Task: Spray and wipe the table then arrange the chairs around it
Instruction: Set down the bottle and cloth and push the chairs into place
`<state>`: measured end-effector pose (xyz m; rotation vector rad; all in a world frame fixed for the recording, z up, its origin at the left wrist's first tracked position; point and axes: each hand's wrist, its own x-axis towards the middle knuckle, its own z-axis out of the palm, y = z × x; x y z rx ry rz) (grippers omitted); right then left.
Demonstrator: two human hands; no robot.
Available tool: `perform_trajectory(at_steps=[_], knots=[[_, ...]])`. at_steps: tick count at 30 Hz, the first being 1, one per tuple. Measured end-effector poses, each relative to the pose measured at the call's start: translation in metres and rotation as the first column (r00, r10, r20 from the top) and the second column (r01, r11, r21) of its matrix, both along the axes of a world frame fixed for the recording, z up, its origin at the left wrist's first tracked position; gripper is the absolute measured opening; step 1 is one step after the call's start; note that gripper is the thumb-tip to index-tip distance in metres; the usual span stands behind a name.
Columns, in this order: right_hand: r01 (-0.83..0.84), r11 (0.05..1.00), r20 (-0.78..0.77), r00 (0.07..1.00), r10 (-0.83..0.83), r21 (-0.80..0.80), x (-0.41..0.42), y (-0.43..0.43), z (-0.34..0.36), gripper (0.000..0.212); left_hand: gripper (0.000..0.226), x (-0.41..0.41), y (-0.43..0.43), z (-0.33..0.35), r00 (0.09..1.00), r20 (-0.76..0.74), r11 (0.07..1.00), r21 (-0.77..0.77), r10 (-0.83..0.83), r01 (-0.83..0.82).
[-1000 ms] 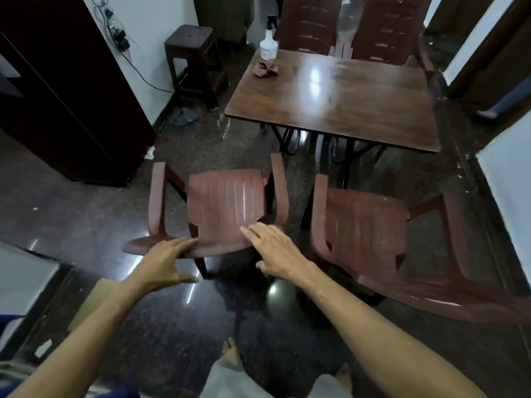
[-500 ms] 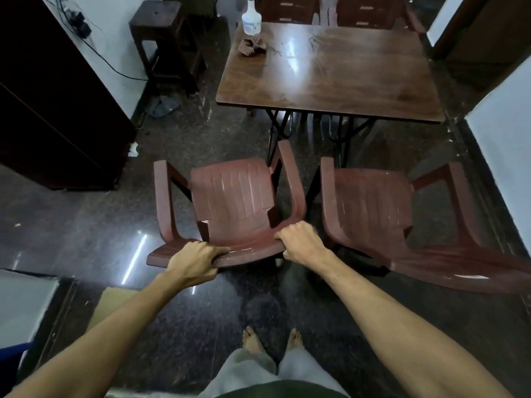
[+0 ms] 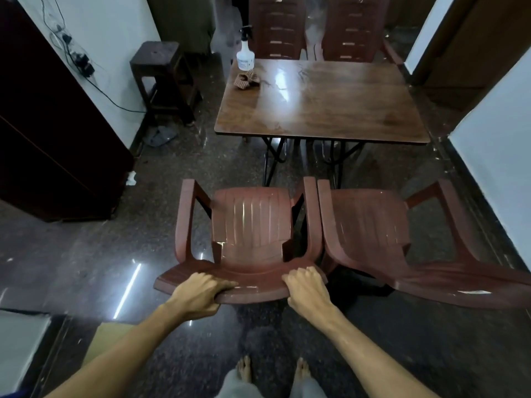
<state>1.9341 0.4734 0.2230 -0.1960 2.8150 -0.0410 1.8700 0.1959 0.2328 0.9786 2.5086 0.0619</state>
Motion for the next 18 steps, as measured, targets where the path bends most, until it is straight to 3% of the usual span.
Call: perform_trajectory(at_steps=[3,10,18], knots=[[0.033,0.999,-0.010,0.999,-0.032,0.011,0.003,-0.007,-0.001,0.027,0.080,-0.001,-0.004,-0.002,0.999,0.009,0.998,0.032,-0.051,0.050],[0.080,0.996,0.026,0.996,-0.081,0.033,-0.021,-0.012,0.006,0.043,0.073,-0.029,-0.004,0.005,0.997,-0.020,0.997,0.013,-0.075,0.075],[0.055,0.997,0.044,0.997,-0.057,0.051,-0.002,-0.016,0.000,0.045,0.067,-0.010,-0.008,-0.005,0.997,-0.015,0.997,-0.012,-0.082,0.081]])
